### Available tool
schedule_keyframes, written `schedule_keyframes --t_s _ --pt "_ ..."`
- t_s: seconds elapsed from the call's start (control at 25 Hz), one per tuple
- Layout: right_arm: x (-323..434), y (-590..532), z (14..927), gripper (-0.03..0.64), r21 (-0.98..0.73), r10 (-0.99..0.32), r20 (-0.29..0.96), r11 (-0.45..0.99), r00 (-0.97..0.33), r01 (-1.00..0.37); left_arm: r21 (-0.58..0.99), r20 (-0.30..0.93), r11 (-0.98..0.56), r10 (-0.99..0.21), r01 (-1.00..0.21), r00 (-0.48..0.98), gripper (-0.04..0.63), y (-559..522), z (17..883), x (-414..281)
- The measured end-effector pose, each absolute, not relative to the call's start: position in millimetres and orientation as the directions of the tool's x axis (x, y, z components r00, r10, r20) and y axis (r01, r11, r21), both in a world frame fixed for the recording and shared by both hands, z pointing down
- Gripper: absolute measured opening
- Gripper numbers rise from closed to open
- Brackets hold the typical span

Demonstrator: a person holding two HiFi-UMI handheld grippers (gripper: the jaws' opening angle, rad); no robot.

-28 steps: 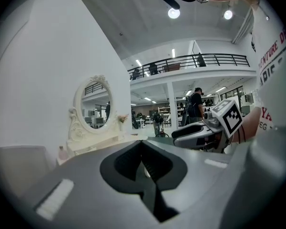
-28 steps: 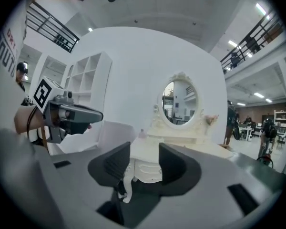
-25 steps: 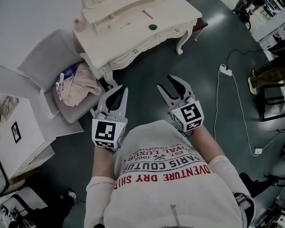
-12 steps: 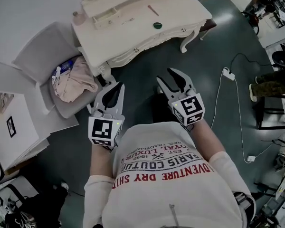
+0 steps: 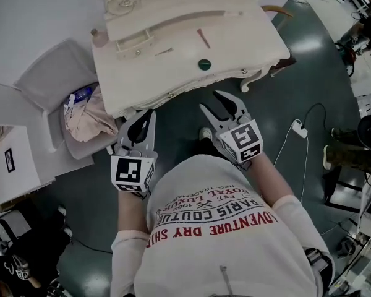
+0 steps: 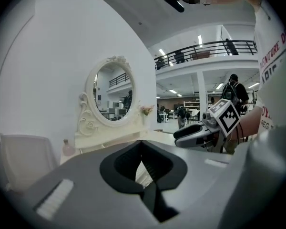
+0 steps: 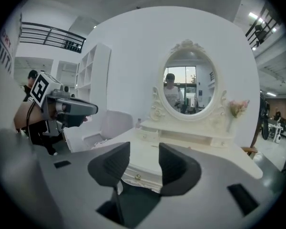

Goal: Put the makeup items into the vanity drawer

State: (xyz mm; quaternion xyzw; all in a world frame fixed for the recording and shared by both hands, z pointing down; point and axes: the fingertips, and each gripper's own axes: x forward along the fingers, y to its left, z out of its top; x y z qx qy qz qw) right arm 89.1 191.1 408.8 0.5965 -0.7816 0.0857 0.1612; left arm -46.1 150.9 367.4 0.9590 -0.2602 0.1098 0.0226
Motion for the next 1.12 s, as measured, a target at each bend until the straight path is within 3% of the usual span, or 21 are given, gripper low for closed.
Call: schedule_keyframes --t_s 0.28,0.56,1.12 --pt "169 137 433 0.160 0.002 -0.853 0.414 0.349 -0.317 -0.937 0.003 0.285 -0.842 -0.517 -0.540 0.807 0.011 114 383 33" --pt "198 100 482 0.160 -0.064 -0.744 0.521 0.455 -0.418 -0.888 0.070 0.362 -0.753 -0.592 -0.654 0.720 0.011 87 418 60" --pt "219 46 592 0.189 -0.109 -0.549 0.742 0.467 -0.385 -0.877 0.127 0.454 -0.707 -0.582 -0.696 0.674 0.011 34 464 67"
